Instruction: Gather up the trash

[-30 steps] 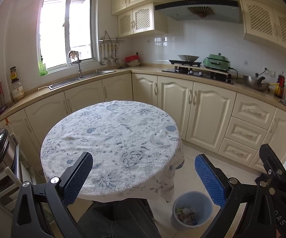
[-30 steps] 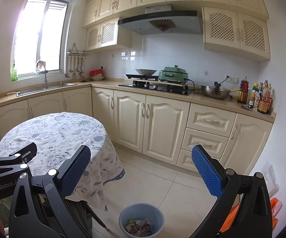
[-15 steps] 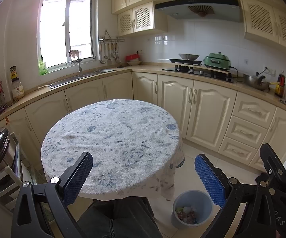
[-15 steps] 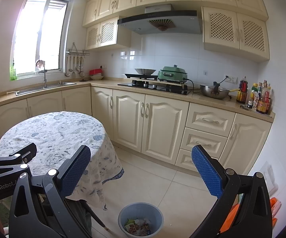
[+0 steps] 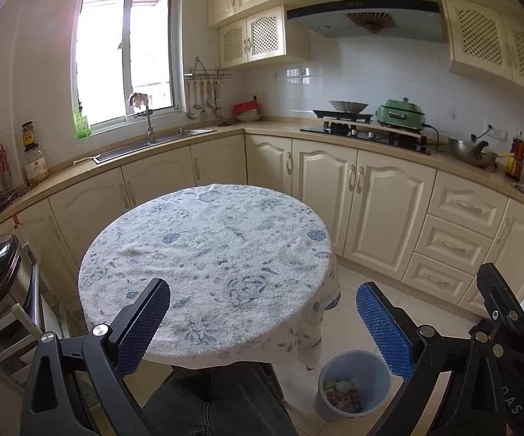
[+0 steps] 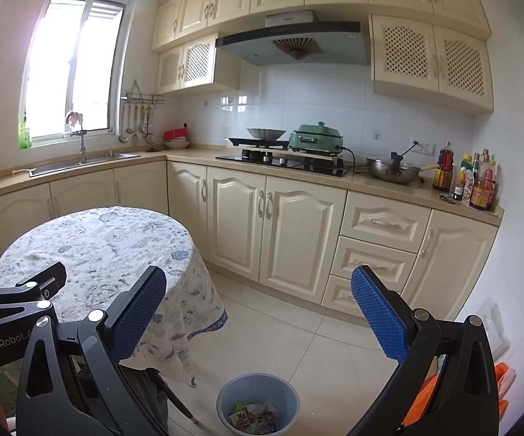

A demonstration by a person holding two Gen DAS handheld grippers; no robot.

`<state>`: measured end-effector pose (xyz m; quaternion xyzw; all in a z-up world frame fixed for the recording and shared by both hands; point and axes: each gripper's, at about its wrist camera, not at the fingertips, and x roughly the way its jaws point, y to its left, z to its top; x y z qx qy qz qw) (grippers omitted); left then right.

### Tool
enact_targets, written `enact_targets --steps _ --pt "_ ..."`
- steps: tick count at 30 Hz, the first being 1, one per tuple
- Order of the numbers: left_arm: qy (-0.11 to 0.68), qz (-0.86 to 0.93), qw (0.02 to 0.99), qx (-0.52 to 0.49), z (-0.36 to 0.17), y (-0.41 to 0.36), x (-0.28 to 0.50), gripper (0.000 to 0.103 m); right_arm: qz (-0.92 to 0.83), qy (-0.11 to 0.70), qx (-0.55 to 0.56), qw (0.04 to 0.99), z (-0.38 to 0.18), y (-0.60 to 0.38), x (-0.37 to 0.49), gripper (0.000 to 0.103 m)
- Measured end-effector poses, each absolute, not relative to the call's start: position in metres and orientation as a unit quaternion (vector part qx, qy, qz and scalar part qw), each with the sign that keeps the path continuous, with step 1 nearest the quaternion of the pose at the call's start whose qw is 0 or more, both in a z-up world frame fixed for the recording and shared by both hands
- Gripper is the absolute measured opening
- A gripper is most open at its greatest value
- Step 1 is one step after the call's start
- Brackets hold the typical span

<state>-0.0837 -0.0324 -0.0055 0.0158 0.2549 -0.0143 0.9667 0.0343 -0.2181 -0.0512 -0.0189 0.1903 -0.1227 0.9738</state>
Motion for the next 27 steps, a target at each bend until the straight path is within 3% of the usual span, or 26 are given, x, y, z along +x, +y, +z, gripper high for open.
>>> enact_targets --steps 27 --pt "0.259 -0.015 0.966 0.014 -0.0043 -0.0311 -0.0831 0.101 -0.123 0.194 -0.021 0.973 -0.0514 -0.219 0.034 0.103"
